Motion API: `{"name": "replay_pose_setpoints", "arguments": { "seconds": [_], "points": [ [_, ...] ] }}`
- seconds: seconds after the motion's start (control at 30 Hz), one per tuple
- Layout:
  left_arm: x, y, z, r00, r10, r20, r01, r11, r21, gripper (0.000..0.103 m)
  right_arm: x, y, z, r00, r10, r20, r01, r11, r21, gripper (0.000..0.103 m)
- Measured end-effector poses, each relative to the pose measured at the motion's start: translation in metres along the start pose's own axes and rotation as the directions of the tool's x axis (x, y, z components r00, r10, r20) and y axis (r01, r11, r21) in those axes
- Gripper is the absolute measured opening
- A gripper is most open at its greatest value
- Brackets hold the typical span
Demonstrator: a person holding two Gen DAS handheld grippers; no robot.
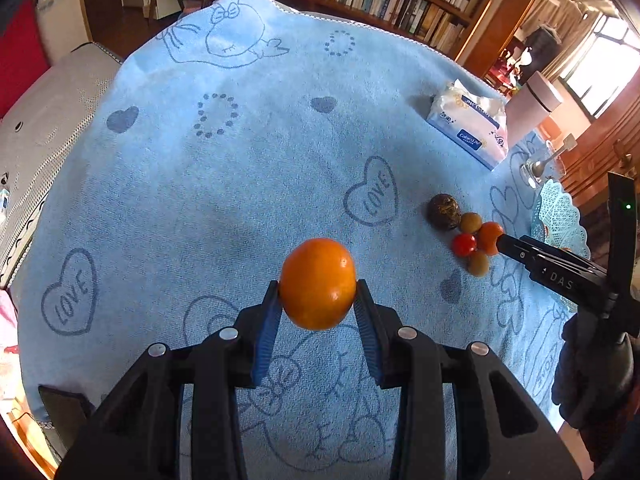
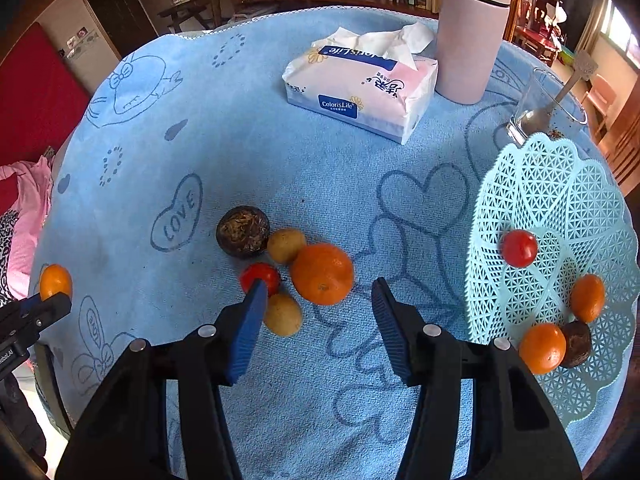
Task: Organize fruits
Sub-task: 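Grasp the large orange with the right tool, then drop the large orange into the basket by opening the right tool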
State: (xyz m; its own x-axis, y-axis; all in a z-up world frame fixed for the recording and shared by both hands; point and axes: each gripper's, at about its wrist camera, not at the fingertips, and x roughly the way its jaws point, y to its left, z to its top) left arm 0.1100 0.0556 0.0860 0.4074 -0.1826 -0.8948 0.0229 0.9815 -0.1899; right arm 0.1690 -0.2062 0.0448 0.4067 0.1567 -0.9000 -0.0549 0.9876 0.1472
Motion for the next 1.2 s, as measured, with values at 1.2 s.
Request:
{"name": "replay_pose_setpoints", "arguments": {
  "seconds": [1.2],
  "points": [
    [-0.004, -0.062, -0.014, 0.999, -0.038, -0.007, 0.038, 0.997, 0.07, 0.037, -0.077, -0.097, -0.044, 0.999, 0.004, 0.053, -0.014, 0.978, 0.206, 0.039]
  ]
}}
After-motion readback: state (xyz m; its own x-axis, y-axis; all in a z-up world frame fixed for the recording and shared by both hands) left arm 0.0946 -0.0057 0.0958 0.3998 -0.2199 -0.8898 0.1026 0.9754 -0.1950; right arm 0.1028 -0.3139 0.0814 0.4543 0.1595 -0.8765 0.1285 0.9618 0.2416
